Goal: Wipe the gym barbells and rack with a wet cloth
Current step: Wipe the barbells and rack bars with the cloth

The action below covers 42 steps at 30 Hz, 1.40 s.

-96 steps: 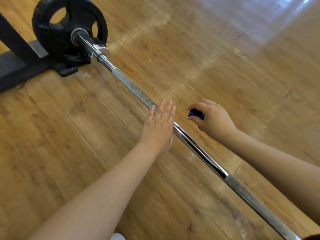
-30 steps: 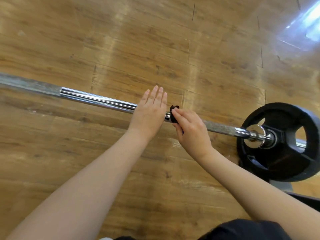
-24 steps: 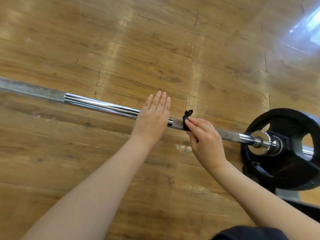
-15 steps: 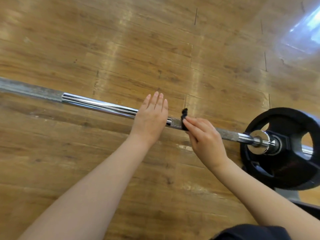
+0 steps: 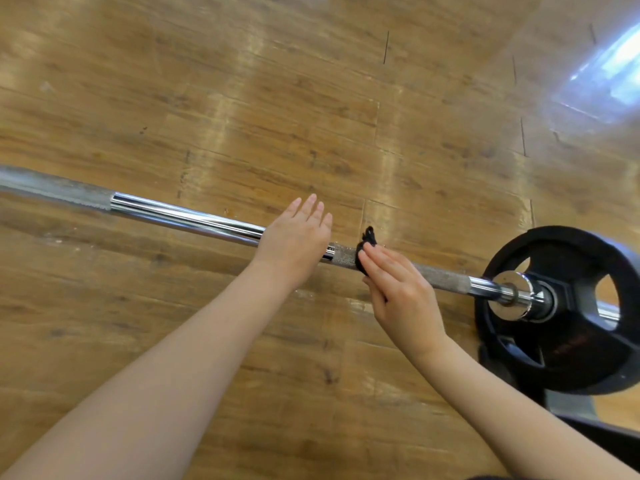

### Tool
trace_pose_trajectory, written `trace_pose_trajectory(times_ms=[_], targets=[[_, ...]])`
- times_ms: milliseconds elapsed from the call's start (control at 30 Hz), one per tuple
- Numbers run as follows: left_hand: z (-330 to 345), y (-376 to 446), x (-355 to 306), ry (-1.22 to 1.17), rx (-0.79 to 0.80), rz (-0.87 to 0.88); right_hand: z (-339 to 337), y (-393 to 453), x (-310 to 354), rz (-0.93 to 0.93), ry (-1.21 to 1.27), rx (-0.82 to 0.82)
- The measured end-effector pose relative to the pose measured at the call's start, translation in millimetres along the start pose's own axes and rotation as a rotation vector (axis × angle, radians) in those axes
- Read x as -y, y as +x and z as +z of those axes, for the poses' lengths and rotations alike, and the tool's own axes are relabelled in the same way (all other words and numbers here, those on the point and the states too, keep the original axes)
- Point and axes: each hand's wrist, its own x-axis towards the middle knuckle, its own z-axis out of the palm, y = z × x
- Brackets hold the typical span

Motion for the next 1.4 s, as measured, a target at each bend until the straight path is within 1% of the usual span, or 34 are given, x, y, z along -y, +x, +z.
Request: trace_pose_trajectory(times_ms=[33,67,133,167,233,300,333,433,500,533,600,667,733,800,867,967,1033,1067,1133,1167,1233,1267,1300,1400], targets=[[-4.1,1.3,1.5,-0.047,0.083,-0.011,-3.2,-3.8,-2.9,0.031,0.006,-0.006],[-6.9,2.1,2.7,-0.056,0.121,-0.015,-5.8,-6.1,-3.7,0.071,0.01,-0.014],[-8.0,1.6,3.1,-0.033,0.118,-0.003,-5.2,-1.9,2.1,0.132,0.011,-0.039],[-7.8,0.5,2.4,-0.028,0.09,-0.002,-1.8,6.1,8.3,0.127,0.014,-0.05],[-7.9,-2.1,-0.5,-0.033,0.033,-0.017,8.0,24.8,21.1,0.052,0.025,-0.035],[-8.4,-2.6,-1.4,-0.035,0.016,-0.029,13.6,32.3,25.7,-0.03,0.029,-0.008],[-8.9,-2.6,-1.4,-0.037,0.018,-0.03,12.8,29.6,21.7,-0.029,0.026,0.01],[-9.0,-3.1,-0.4,-0.068,0.012,-0.043,-1.3,7.1,4.9,0.119,0.016,0.044],[-9.9,-4.4,-0.2,-0.074,0.012,-0.046,-6.2,1.9,2.4,0.18,0.021,0.035],[-10.1,-4.5,-0.9,-0.072,0.017,-0.042,-7.2,6.4,4.6,0.171,0.038,0.011],[-8.6,-4.6,-1.2,-0.077,0.017,-0.041,-6.1,22.0,15.3,0.077,0.106,-0.027],[-8.5,-5.3,-1.0,-0.094,0.016,-0.045,0.7,35.1,24.6,-0.006,0.144,-0.007],[-10.1,-6.1,-1.4,-0.09,0.017,-0.045,7.5,36.7,26.6,-0.012,0.104,0.037],[-11.9,-6.0,-1.2,-0.074,0.017,-0.044,9.7,28.7,20.7,-0.001,0.06,0.044],[-12.4,-4.3,-0.6,-0.085,0.058,-0.034,5.1,17.3,8.5,0.018,0.036,0.023],[-12.9,1.9,4.6,-0.163,0.164,-0.016,-6.2,2.8,-7.2,0.08,0.01,0.004],[-12.9,5.1,8.0,-0.167,0.23,-0.003,-9.6,2.3,-7.7,0.099,0.01,-0.016],[-13.9,5.4,7.9,-0.158,0.237,-0.003,-9.3,7.1,-4.0,0.086,0.027,-0.025],[-10.7,1.0,6.1,-0.118,0.174,-0.013,-4.0,21.3,9.6,0.028,0.081,-0.014],[-7.4,-1.8,5.0,-0.098,0.092,-0.017,0.5,27.7,17.2,0.007,0.094,0.008],[0.5,-5.2,2.2,-0.042,-0.132,-0.049,8.3,33.4,26.7,-0.014,0.063,0.041],[5.8,-5.9,1.4,-0.015,-0.219,-0.038,10.9,33.3,27.9,-0.022,0.045,0.044],[10.0,-6.7,0.3,-0.006,-0.259,-0.041,11.9,31.9,27.0,-0.027,0.035,0.041],[12.7,-6.3,-5.0,-0.019,-0.251,-0.095,7.8,22.1,14.9,-0.037,0.048,0.007]])
